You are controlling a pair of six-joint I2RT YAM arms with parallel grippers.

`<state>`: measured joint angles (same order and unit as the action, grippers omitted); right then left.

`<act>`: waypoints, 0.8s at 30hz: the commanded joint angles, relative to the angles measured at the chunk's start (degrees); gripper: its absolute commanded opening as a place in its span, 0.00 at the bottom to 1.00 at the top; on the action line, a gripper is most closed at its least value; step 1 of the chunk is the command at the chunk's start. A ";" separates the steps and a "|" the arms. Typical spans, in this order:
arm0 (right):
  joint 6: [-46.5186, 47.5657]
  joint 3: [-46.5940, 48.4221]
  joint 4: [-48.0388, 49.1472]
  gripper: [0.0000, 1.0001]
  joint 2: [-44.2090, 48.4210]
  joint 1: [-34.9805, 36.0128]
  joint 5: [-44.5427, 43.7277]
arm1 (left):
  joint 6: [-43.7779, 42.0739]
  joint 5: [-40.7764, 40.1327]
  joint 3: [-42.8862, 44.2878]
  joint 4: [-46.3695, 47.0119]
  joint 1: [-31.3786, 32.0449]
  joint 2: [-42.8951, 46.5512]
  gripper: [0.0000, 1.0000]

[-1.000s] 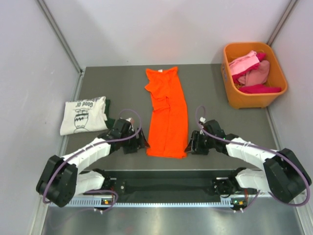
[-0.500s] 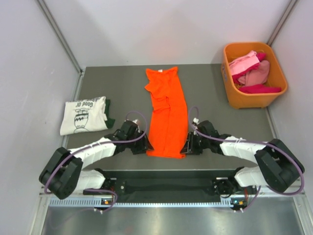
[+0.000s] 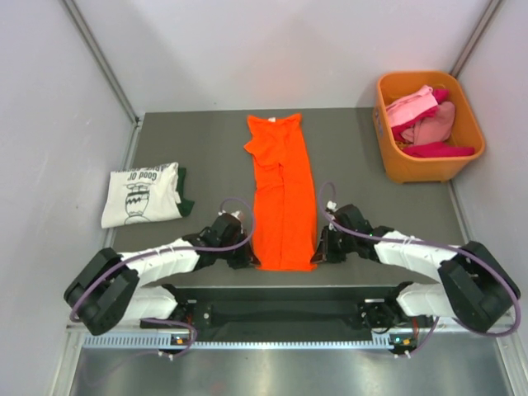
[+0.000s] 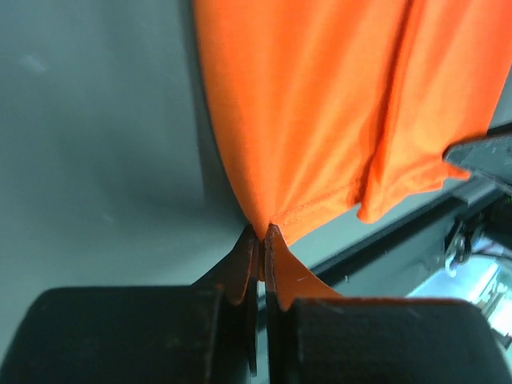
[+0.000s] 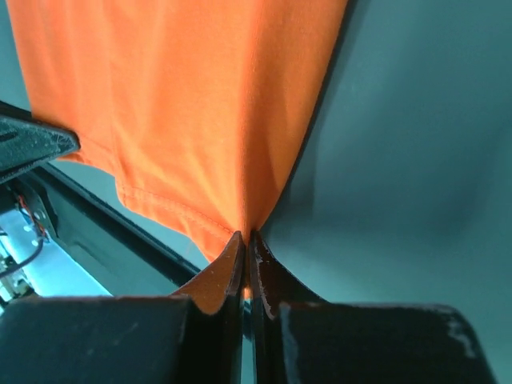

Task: Fold and stack the t-shirts
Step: Fold the tshirt

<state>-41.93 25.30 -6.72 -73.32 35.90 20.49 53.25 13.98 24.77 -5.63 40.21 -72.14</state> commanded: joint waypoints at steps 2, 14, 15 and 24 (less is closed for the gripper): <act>2.99 2.30 -8.03 0.00 5.29 0.93 -1.42 | 5.52 -1.76 -1.74 -0.61 5.04 5.32 0.00; 4.92 8.62 -13.14 0.00 8.11 -1.00 -1.60 | 10.56 -10.28 1.41 -5.62 9.98 14.22 0.00; 5.37 9.58 -13.49 0.00 7.50 -1.62 -1.33 | 10.12 -10.81 3.33 -7.01 9.54 13.87 0.00; 10.38 22.85 -13.05 0.00 -3.75 -11.55 3.59 | 5.46 1.39 10.46 0.43 -4.33 1.40 0.00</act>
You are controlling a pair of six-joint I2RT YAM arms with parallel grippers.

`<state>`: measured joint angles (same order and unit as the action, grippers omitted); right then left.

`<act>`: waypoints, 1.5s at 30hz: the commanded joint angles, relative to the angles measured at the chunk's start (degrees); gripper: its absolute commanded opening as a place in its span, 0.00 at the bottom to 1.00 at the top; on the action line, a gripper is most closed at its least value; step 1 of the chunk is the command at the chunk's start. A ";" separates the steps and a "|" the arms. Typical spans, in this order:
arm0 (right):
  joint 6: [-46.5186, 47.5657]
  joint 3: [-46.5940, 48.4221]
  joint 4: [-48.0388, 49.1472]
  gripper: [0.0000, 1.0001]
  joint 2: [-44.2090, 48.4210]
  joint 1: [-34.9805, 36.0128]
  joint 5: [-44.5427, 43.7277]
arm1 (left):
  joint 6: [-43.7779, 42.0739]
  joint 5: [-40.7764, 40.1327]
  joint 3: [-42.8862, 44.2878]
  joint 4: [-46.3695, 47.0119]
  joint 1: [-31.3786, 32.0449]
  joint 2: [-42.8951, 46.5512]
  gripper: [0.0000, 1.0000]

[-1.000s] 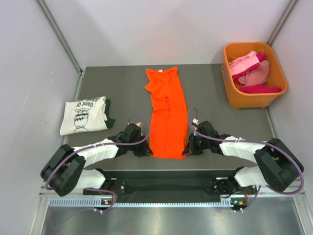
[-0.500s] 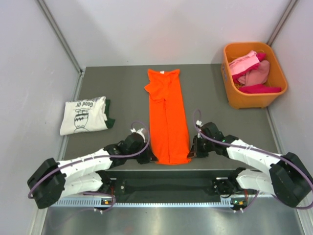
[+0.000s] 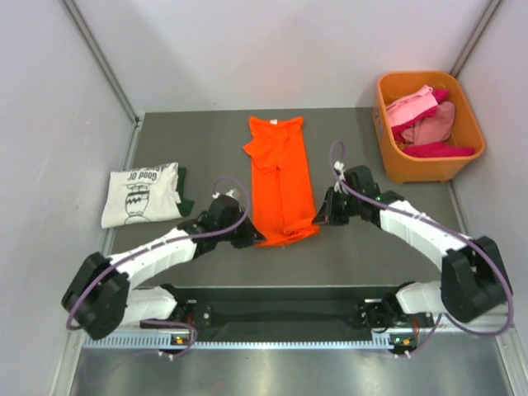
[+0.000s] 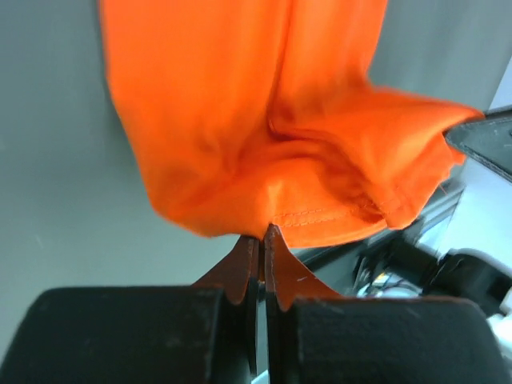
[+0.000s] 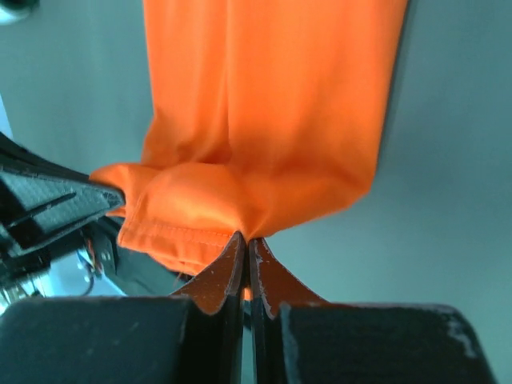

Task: Fold and stack the t-shirts
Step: Fold the tshirt

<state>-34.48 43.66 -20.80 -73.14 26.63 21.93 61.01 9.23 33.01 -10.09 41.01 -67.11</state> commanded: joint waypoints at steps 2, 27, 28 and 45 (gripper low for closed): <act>3.63 8.01 1.72 0.00 -8.30 -4.83 4.16 | -3.61 8.24 3.97 7.97 -9.17 -7.58 0.00; 3.80 43.61 -2.67 0.00 -39.18 -11.69 7.25 | -9.25 17.22 34.75 9.56 -24.31 -40.20 0.00; 3.63 44.14 -2.84 0.00 -39.61 -11.60 7.33 | -9.16 17.22 34.92 9.47 -24.75 -40.38 0.00; 2.48 56.01 -2.67 0.79 -48.67 -13.10 6.46 | -8.10 16.61 45.64 12.38 -27.65 -49.43 0.67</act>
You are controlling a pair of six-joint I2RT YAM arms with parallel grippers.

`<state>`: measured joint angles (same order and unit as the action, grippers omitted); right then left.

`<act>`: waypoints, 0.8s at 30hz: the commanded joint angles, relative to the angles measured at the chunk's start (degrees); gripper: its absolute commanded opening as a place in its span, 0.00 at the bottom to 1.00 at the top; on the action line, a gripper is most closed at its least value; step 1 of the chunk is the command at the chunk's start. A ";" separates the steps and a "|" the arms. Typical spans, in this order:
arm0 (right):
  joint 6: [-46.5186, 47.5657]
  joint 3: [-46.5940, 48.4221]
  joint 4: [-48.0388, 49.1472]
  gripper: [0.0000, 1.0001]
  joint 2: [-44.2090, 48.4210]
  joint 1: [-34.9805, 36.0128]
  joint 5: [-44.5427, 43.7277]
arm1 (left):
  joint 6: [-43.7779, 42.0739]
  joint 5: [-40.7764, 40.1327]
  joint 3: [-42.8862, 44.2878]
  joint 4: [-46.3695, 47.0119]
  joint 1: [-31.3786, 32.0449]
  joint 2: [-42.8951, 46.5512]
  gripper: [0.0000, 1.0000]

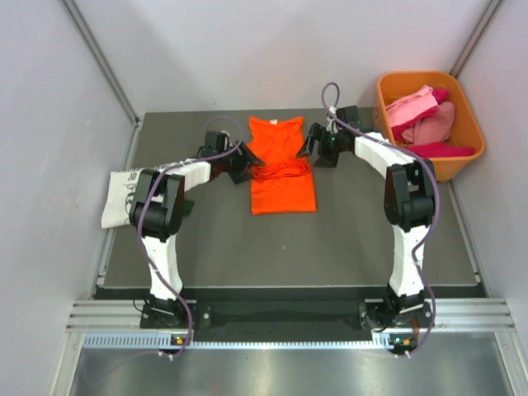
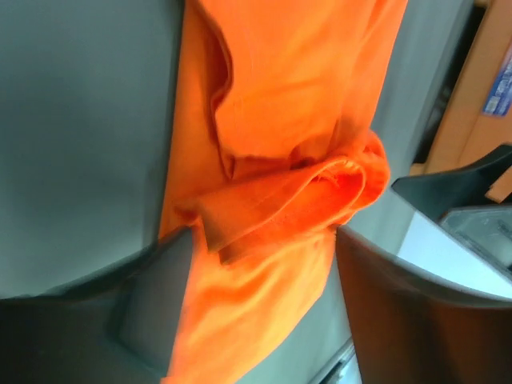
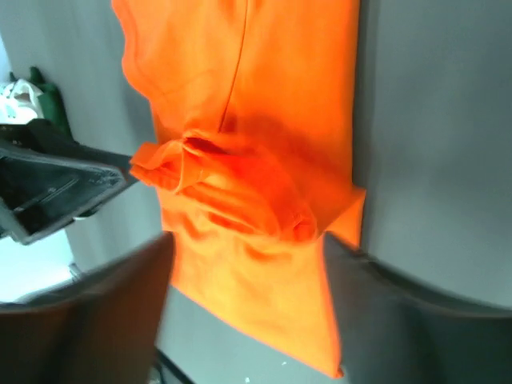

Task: Fold and stack the t-shirts
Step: Fold the tshirt

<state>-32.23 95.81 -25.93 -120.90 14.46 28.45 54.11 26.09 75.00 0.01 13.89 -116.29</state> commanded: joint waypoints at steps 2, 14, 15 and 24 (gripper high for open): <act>1.02 0.90 3.08 0.93 1.80 -0.92 -0.14 | -4.26 -2.08 3.75 0.25 -0.62 1.32 0.89; 5.25 -35.22 13.62 1.00 30.54 -2.33 -10.17 | -9.65 -4.94 -23.56 2.42 -5.17 27.25 0.98; 4.90 -36.99 14.32 1.00 31.33 -3.55 -6.42 | -8.94 2.32 -28.81 8.45 -7.02 27.34 0.94; -0.11 -46.68 23.12 0.63 29.51 -4.53 6.26 | -8.94 1.51 -35.63 5.62 -4.06 33.32 0.77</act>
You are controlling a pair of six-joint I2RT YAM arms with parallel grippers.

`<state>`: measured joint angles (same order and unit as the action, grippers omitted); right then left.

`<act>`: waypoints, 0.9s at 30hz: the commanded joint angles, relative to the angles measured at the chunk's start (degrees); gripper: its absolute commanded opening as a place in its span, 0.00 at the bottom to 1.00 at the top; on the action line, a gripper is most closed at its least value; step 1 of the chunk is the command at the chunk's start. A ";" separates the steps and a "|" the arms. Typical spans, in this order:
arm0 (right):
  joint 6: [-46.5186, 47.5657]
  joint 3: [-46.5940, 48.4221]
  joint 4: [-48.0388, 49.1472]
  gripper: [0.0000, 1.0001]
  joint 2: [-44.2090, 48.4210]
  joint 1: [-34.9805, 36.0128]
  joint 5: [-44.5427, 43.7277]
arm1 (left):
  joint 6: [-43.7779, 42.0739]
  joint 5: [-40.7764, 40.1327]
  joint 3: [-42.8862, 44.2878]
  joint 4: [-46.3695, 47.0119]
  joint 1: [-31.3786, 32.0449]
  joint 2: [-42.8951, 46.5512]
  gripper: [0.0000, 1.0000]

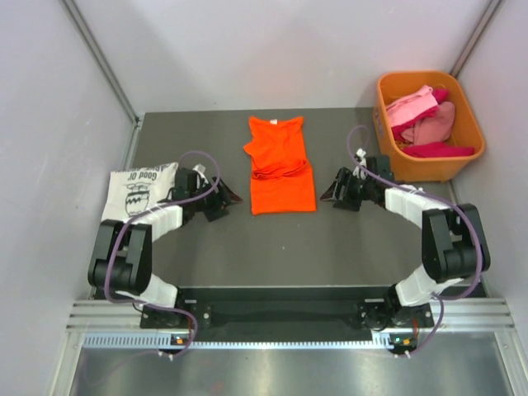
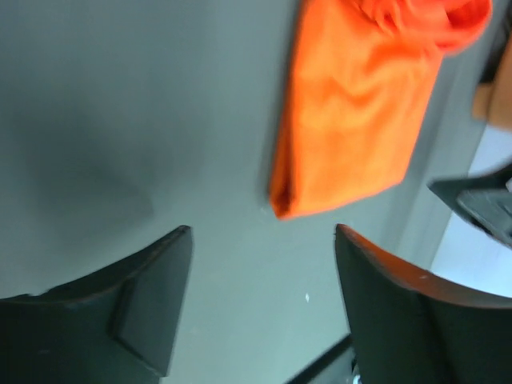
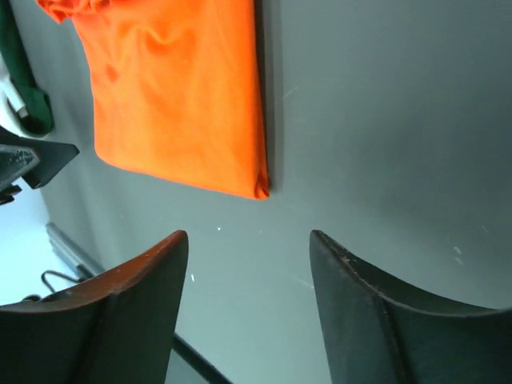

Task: Fold and stack the t-shirts
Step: Fold the tshirt

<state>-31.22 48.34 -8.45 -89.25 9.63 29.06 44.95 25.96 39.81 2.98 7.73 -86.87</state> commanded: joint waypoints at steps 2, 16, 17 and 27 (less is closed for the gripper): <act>-1.30 0.88 5.99 0.59 -4.87 0.91 6.62 | 0.40 1.03 0.17 1.94 3.25 3.29 0.72; -0.33 4.03 5.64 0.47 -12.51 5.31 2.32 | 1.98 -1.87 3.43 0.18 9.67 -5.15 0.61; -0.16 4.48 5.55 0.44 -12.96 5.40 2.14 | 1.98 -2.31 3.86 -0.08 9.85 -5.76 0.61; 0.46 7.04 5.63 0.21 -16.92 6.63 0.65 | 2.43 -2.93 5.98 -0.26 10.73 -9.28 0.54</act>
<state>-32.27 54.43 -3.49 -105.12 15.31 31.90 47.40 23.73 43.90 1.96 18.17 -94.96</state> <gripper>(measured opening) 0.234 0.551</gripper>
